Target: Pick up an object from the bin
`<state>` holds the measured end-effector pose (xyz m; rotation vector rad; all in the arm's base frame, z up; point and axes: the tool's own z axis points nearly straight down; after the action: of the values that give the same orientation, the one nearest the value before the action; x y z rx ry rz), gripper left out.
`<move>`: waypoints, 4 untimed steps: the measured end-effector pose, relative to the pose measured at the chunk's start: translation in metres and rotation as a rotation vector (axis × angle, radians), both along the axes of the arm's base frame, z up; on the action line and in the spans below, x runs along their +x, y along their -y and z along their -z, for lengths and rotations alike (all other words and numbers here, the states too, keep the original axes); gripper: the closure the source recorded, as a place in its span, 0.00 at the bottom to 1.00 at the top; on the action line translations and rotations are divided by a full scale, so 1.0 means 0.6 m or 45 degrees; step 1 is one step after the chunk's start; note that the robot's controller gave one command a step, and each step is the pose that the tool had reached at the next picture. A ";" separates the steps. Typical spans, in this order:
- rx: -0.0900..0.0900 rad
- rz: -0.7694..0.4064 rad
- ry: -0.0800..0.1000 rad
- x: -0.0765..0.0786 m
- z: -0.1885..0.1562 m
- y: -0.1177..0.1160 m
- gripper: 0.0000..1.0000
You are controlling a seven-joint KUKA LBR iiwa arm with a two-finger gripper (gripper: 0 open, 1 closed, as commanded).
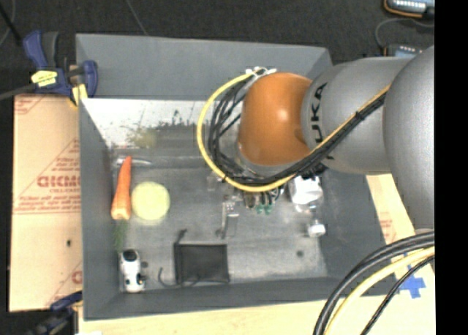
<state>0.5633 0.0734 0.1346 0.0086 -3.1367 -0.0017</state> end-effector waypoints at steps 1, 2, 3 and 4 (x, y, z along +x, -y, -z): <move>0.001 0.002 0.009 0.002 -0.007 0.000 0.00; 0.000 -0.074 0.015 -0.044 0.039 0.006 0.00; 0.003 -0.440 0.012 -0.088 0.107 0.030 1.00; 0.004 -0.438 0.012 -0.088 0.107 0.029 0.00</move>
Offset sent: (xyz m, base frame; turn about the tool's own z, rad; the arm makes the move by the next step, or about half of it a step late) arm -0.0680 -0.0066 -0.0646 -0.1396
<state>0.5107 0.0559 0.0704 0.5474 -3.0981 -0.0046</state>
